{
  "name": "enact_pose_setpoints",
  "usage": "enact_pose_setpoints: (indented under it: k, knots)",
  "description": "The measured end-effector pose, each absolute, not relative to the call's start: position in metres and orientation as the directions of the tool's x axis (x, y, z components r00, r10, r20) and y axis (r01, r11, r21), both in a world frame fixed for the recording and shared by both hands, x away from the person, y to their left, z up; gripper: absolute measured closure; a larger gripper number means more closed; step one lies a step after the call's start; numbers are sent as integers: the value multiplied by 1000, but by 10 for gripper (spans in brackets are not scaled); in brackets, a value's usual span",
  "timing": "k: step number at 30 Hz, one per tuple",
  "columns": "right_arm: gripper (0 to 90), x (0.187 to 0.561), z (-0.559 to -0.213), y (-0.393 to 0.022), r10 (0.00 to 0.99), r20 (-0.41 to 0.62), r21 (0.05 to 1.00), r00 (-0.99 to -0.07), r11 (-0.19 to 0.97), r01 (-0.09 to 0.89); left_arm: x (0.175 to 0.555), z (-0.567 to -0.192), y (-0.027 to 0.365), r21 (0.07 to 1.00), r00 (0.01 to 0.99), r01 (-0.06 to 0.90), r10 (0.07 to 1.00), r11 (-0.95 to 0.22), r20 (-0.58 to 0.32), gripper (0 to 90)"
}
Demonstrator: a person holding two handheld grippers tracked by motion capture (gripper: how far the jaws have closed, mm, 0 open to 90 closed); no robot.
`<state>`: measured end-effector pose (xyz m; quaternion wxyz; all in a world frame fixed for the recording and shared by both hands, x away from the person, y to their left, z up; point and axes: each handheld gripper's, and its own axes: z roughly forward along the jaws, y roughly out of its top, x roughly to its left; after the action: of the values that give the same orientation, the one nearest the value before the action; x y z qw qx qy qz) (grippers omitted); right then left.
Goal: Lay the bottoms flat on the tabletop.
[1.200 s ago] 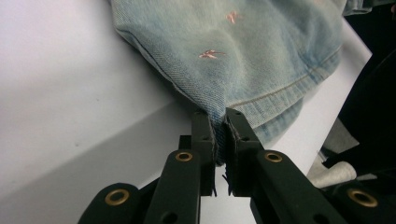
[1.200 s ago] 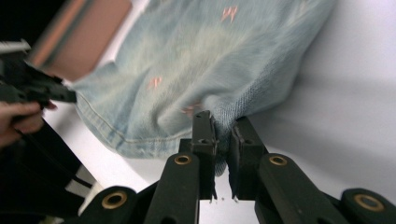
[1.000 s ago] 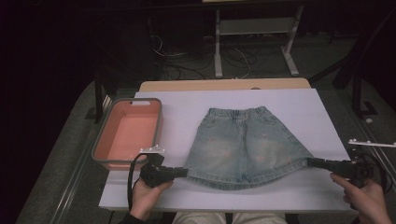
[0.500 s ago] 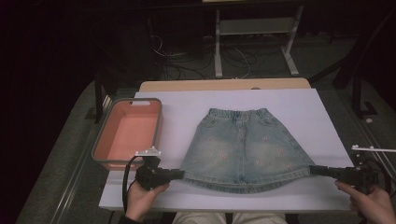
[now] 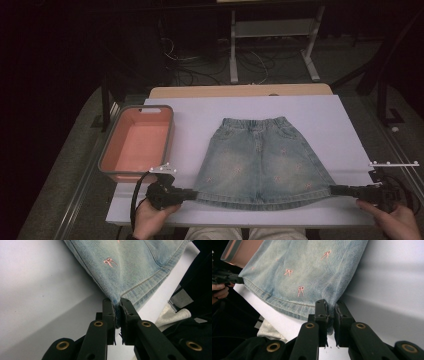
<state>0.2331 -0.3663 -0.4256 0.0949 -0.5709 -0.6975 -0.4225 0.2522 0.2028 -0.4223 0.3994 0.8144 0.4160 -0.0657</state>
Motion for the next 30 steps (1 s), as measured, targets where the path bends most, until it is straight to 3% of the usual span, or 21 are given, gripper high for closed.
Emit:
enact_pose_setpoints:
  k: [8,15,26,30]
  knots:
    - [785,234,-428,-364,715,610,481,-343,10,876,253,-425,200,599,656,721,624,-349,-426,816]
    - [650,233,-423,-362,747,559,525,-361,19,851,253,-428,197,596,659,716,633,-363,-406,691]
    - [413,233,-409,-354,762,510,606,-399,11,796,253,-423,198,632,631,719,654,-290,-418,489]
    - [277,237,-397,-345,767,463,653,-444,42,756,254,-418,196,646,628,716,649,-265,-429,389]
